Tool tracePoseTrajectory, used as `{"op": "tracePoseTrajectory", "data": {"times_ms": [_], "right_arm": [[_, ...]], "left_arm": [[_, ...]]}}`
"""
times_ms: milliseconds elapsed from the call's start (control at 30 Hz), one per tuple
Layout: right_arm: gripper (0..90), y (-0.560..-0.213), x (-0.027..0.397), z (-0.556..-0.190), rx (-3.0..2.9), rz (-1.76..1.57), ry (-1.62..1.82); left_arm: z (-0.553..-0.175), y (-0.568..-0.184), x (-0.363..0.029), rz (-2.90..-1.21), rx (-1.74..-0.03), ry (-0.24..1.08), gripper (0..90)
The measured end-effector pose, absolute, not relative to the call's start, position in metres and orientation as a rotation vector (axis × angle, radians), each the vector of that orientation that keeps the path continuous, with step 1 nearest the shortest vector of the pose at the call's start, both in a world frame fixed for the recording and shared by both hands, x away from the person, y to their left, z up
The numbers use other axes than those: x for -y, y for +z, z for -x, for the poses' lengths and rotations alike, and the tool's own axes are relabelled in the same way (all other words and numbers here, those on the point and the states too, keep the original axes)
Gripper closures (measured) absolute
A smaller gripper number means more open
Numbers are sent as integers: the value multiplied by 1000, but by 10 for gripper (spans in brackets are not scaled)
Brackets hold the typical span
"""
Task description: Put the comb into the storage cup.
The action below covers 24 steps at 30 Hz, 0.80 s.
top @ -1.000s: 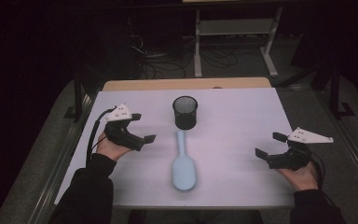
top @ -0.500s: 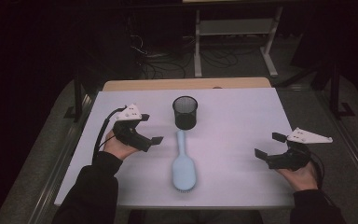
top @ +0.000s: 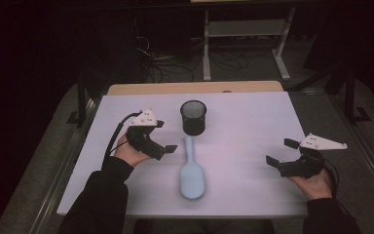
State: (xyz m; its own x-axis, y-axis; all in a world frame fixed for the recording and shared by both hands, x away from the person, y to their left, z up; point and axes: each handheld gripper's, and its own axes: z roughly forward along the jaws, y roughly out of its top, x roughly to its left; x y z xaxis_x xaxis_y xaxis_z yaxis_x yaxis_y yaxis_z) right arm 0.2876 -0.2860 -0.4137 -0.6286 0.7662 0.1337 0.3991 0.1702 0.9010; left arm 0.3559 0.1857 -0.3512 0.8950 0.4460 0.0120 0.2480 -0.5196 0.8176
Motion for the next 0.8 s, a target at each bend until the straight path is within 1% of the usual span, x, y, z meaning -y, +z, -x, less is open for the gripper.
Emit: {"op": "tracePoseTrajectory", "data": {"times_ms": [800], "right_arm": [[0,-414,284,-288,-2115,-1103,1441]], "left_arm": [[-365,-365,-167,-2182,-474,210,6]]}}
